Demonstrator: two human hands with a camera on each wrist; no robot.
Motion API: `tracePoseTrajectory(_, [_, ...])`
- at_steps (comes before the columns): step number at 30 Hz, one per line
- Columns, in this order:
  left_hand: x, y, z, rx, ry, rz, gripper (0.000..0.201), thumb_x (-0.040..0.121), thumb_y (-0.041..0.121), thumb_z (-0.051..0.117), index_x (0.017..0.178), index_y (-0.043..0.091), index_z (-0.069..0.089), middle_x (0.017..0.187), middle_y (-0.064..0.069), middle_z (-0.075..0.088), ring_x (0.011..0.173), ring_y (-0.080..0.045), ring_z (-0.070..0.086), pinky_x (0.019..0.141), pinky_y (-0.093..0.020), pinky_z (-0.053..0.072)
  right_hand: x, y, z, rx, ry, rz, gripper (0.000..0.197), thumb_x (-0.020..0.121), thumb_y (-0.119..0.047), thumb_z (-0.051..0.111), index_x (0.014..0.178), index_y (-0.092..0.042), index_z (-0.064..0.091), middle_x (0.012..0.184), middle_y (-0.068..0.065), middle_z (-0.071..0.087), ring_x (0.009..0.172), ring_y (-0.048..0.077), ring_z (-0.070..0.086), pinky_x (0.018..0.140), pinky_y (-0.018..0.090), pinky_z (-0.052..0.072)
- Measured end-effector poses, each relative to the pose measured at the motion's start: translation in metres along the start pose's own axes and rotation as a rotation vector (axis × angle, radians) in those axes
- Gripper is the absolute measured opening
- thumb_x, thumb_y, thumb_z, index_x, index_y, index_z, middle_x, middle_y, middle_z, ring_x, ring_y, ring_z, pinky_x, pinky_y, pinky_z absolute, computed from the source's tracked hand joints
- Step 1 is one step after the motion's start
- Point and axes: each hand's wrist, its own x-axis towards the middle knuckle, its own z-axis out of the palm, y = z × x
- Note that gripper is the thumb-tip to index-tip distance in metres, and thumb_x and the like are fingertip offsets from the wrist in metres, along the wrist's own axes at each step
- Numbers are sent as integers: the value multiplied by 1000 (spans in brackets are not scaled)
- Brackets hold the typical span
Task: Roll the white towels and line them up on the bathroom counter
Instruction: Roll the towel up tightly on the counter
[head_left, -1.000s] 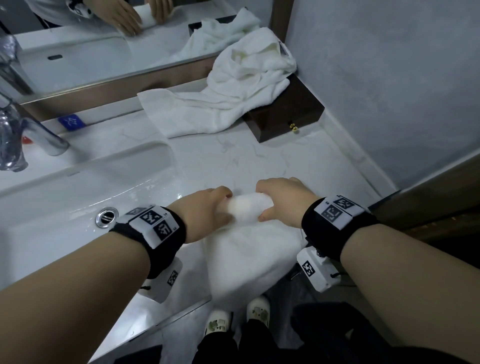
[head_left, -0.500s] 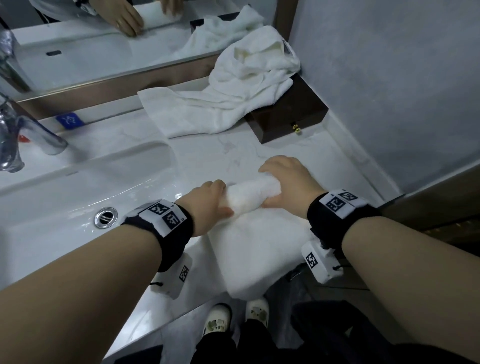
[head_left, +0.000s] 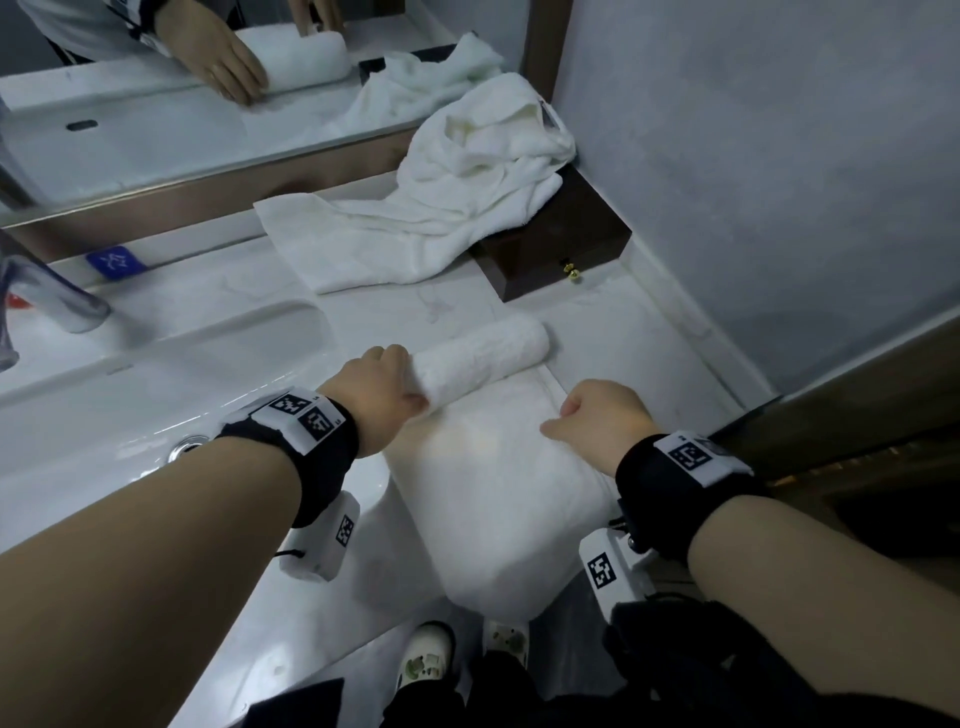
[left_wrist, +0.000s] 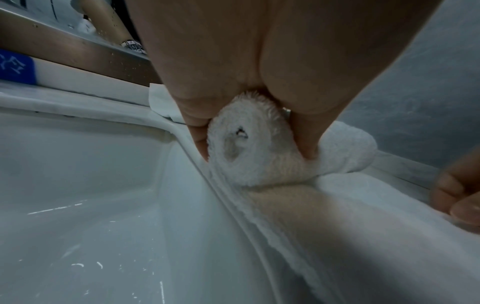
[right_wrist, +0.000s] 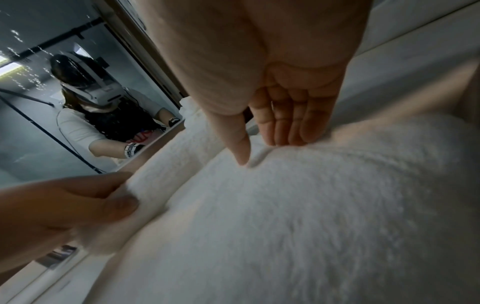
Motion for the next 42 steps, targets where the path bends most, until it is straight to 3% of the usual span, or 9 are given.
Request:
tracePoseTrajectory(5, [1,-1,1,-1,1,-1,40,91,40,55,120,15,44,114,-6,49,101,-26,50,87,-40,45,0,6,4,-42,-69,80,39,77,-33,70,61,-13,41,62,2,45,56,19,43,51,28,38])
tracePoseTrajectory(9, [1,-1,1,3,0,-2,41,91,41,55,120,15,43,113,-6,48,101,-26,49,86,-40,44,-1,11,5,26,-127,54,35,82,-30,68,63,-12,45,64,3,48,60,20,48,58,30,39])
tracePoseTrajectory(17, [-3,7,0,48,10,-21,42,92,40,55,120,13,41,115,-7,48,102,-27,49,88,-41,44,4,18,-16,34,-86,28,30,88,-28,61,67,-15,45,73,2,52,73,24,51,53,27,34])
tracePoseTrajectory(21, [-6,10,0,63,30,-12,41,95,38,55,121,10,40,117,-9,48,106,-28,48,91,-41,44,8,18,-19,23,-102,29,30,88,-24,62,67,-15,43,85,7,54,79,24,51,59,29,35])
tracePoseTrajectory(29, [-12,17,10,92,194,3,44,95,38,55,123,9,39,122,-10,47,109,-29,45,91,-39,43,12,26,-11,94,-42,80,25,90,-24,60,73,-15,43,75,1,50,75,23,48,52,26,31])
tracePoseTrajectory(32, [-11,24,16,147,251,-9,46,92,39,58,120,8,40,120,-9,47,108,-28,46,86,-37,44,16,26,-4,97,-3,109,15,93,-23,54,94,-8,50,92,8,56,83,26,52,68,30,40])
tracePoseTrajectory(36, [-6,30,18,185,254,18,49,85,43,65,112,12,39,112,-6,48,99,-26,47,80,-35,43,18,27,5,42,50,125,23,98,-22,47,112,-4,48,113,16,58,98,32,57,86,36,46])
tracePoseTrajectory(39, [-2,33,15,183,207,-2,45,77,41,65,100,19,34,101,0,48,90,-22,46,72,-33,40,19,29,7,55,56,110,20,98,-21,46,109,-4,47,111,15,58,90,29,53,85,36,46])
tracePoseTrajectory(42, [0,36,13,191,163,-22,42,73,41,62,97,21,33,97,1,48,88,-21,46,72,-33,40,18,36,5,190,57,94,14,92,-26,53,93,-13,47,94,7,56,78,24,50,72,32,44])
